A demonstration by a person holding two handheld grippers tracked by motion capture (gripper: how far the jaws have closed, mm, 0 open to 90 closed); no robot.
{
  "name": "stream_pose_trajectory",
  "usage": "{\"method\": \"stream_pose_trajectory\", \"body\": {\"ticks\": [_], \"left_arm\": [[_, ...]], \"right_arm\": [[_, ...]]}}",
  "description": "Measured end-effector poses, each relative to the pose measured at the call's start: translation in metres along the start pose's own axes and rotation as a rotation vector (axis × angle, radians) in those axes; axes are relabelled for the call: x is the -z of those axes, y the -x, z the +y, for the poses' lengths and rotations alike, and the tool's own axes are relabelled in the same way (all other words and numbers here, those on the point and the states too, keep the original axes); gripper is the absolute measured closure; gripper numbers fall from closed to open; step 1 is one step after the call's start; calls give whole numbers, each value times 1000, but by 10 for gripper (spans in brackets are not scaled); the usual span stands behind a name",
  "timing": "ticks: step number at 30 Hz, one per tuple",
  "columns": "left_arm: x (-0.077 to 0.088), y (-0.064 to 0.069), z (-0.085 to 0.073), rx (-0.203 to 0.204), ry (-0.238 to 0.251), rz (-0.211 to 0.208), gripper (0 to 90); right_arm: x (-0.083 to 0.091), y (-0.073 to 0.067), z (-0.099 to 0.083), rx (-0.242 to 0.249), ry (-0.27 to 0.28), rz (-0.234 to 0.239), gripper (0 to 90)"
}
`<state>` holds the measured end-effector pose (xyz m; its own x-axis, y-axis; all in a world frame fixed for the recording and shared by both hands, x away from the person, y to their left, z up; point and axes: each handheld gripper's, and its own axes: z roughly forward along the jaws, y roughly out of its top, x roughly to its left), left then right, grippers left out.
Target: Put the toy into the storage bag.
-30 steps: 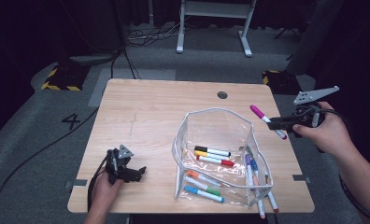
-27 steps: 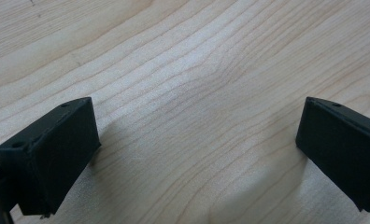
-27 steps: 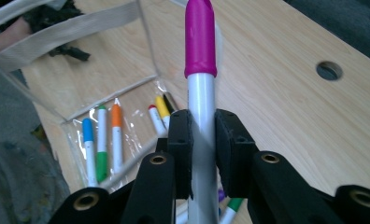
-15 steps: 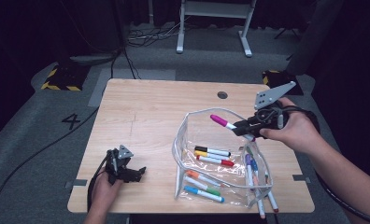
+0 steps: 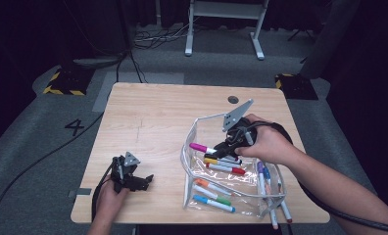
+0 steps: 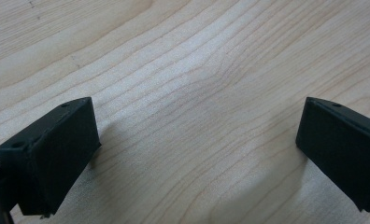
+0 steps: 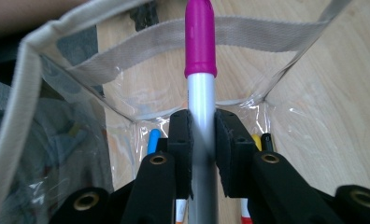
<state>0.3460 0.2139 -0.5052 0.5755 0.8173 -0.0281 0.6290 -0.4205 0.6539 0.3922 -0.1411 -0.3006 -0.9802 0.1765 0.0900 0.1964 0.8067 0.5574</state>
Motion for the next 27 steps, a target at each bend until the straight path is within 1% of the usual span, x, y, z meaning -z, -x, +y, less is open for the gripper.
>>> {"method": "stream_pose_trajectory", "body": {"ticks": [6, 9, 13, 16, 19, 22, 24, 27], "left_arm": [[0, 0, 0, 0, 0, 0, 0], [0, 0, 0, 1, 2, 0, 0], [0, 0, 0, 1, 2, 0, 0], [0, 0, 0, 0, 0, 0, 0], [0, 0, 0, 1, 2, 0, 0], [0, 0, 0, 0, 0, 0, 0], [0, 0, 0, 0, 2, 0, 0], [0, 0, 0, 1, 2, 0, 0]], "right_arm": [[-24, 3, 0, 2, -68, 24, 772], [-34, 5, -4, -13, -110, 34, 772], [-45, 7, -10, -29, -169, 40, 772], [-51, 9, -12, -33, -195, 45, 773], [-58, 9, -15, -29, -232, 42, 772], [-64, 10, -20, -38, -262, 46, 772], [-69, 12, -22, -41, -277, 54, 772], [-78, 13, -25, -44, -315, 62, 772]]}}
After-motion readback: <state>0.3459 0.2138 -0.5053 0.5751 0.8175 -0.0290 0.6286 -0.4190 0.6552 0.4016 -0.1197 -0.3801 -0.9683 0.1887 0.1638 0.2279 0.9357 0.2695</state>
